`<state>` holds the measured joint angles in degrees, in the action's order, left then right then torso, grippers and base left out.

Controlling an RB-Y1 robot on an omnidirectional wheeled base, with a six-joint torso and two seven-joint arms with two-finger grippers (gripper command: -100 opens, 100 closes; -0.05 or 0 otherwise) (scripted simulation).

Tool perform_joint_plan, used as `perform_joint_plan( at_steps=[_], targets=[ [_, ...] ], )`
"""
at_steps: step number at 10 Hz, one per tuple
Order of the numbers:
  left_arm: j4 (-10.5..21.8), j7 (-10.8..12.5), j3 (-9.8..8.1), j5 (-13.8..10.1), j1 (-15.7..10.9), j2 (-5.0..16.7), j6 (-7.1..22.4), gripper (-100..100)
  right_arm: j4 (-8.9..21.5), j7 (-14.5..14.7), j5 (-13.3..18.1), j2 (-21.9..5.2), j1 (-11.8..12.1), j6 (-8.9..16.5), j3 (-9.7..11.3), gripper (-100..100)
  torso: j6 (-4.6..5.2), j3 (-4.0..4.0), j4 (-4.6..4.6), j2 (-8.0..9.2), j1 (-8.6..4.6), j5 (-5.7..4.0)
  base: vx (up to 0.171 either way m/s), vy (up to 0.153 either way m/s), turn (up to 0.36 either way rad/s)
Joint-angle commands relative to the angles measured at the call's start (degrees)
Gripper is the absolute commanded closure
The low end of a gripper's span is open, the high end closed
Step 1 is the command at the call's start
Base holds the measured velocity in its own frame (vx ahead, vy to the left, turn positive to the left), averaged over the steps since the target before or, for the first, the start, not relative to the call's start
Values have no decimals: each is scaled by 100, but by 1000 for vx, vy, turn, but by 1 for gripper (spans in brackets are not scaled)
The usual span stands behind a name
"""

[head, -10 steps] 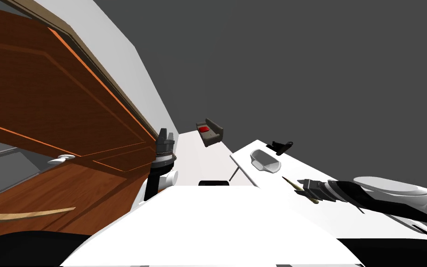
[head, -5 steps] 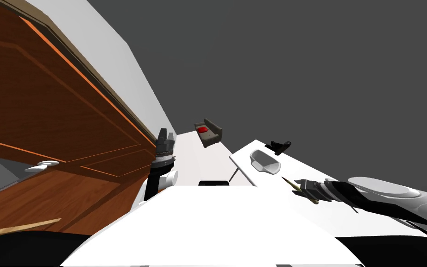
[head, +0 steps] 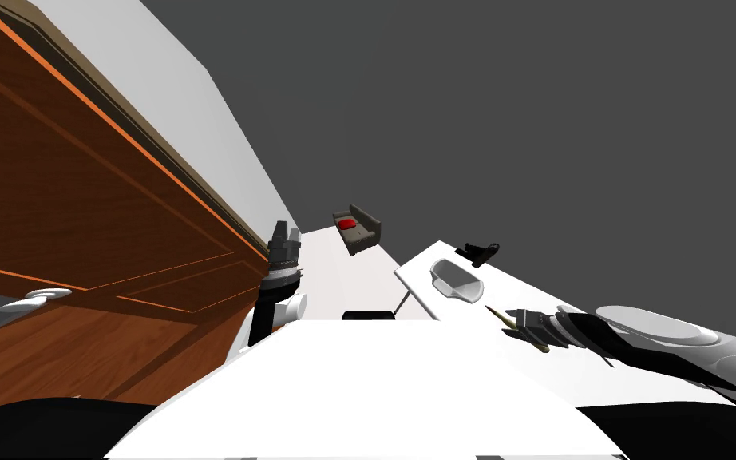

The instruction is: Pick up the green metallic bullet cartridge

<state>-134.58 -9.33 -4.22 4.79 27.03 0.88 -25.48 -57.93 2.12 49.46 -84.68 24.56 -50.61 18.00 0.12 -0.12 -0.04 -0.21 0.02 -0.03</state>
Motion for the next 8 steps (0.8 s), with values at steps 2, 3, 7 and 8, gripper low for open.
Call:
perform_joint_plan(
  at_steps=[2,3,7,8],
  targets=[
    [0,0,0,0,0,0,0,0,-12,-31,159,62,45,-16,-154,-100,2,1,0,1,1,0,25,2,-25],
    [0,0,0,0,0,0,0,0,-13,-39,179,69,49,-21,-173,100,0,3,1,6,1,0,0,0,0],
    [0,0,0,0,0,0,0,0,-13,-42,175,69,50,-24,-171,100,-2,7,3,12,-5,-2,0,0,0],
    [0,0,0,0,0,0,0,0,-14,-41,176,69,50,-24,-171,0,-1,7,3,12,-5,-2,0,0,0]
  ],
)
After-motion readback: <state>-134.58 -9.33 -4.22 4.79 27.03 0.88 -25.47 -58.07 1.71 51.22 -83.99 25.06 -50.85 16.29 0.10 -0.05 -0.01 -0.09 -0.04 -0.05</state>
